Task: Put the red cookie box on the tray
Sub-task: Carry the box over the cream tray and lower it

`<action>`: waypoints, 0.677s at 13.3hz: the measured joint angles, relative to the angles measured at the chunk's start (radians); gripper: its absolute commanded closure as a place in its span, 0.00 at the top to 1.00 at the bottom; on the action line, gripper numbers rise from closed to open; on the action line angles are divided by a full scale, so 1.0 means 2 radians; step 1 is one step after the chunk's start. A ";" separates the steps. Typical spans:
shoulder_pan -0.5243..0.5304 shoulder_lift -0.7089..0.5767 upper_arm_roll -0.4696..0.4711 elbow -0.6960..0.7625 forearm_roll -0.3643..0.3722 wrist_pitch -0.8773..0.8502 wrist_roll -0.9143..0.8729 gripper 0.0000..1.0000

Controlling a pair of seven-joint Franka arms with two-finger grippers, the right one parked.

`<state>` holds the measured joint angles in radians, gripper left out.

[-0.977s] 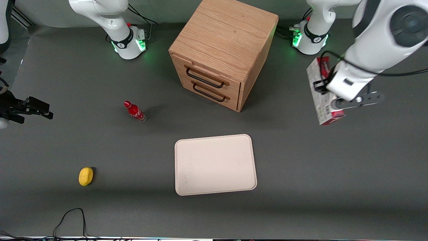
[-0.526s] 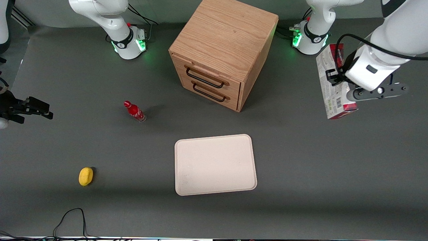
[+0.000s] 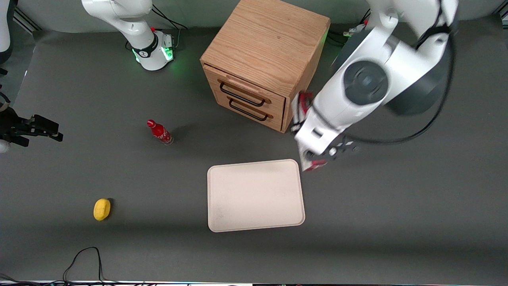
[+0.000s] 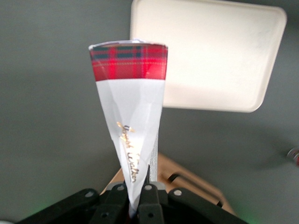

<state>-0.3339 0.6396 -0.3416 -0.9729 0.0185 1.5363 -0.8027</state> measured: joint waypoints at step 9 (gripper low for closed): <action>-0.059 0.151 0.072 0.027 0.063 0.152 -0.010 0.00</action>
<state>-0.4527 0.9418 -0.1982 -0.9197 0.1442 1.8404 -0.8235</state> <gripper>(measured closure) 0.952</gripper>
